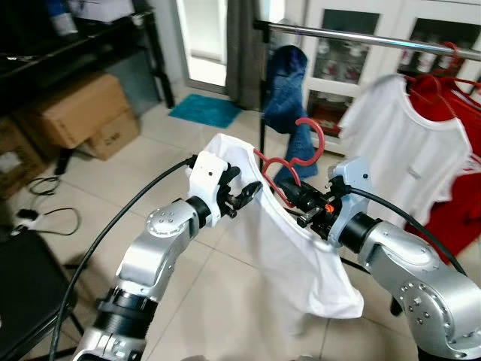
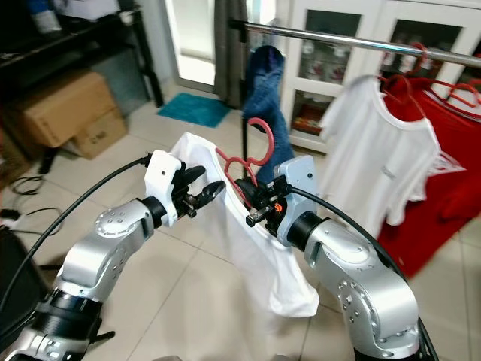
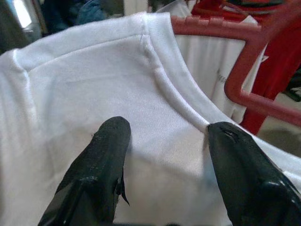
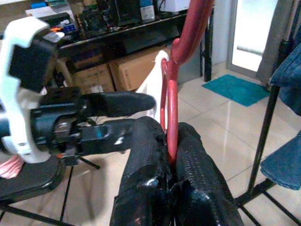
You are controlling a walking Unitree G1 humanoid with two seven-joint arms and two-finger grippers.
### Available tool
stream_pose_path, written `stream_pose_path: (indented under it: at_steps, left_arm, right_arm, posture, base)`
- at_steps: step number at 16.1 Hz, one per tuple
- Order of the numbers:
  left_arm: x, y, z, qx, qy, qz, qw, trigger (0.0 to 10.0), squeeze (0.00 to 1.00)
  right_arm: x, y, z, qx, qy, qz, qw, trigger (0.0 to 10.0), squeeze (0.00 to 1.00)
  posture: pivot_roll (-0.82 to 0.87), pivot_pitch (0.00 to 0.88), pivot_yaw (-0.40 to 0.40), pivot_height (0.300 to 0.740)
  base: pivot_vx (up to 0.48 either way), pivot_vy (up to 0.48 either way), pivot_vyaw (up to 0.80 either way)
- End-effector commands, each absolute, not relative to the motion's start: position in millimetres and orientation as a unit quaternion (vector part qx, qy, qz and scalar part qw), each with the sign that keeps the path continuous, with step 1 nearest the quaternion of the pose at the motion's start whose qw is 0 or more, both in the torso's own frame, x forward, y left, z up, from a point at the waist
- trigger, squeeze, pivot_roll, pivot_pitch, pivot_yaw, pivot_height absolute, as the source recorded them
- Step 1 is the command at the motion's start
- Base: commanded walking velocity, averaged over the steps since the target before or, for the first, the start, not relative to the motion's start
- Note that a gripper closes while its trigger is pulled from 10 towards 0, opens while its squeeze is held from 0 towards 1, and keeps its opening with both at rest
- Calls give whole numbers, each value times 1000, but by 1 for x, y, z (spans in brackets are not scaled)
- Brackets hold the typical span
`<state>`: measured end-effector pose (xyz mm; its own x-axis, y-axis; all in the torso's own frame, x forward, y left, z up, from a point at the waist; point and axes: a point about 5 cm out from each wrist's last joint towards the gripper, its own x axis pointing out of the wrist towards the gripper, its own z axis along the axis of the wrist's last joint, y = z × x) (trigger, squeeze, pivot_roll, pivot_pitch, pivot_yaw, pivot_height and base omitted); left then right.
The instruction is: Hang hanger
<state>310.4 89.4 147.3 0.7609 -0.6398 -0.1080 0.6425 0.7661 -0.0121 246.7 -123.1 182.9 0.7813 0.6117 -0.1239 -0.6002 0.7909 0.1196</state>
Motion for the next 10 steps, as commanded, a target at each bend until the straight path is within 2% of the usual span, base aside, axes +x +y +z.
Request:
stream_pose_path:
  at_steps: [1,5,10]
  left_arm:
    - [314,92,152,10,41,-334,942,10000,0]
    - [308,80,156,-28,32,-382,923,10000,0]
    - [317,82,156,-30,34,-366,929,10000,0]
  right_arm:
    - [243,-120,189,39,61,338,938,0,0]
    - [240,-119,191,32,55,356,932,0,0]
    - [237,-117,195,32,43,383,922,0,0]
  posture:
    - [-116,47,64,740]
    - [-119,46,60,740]
    - [-123,40,56,740]
  base:
    - [0,0,0]
    - [0,0,0]
    - [0,0,0]
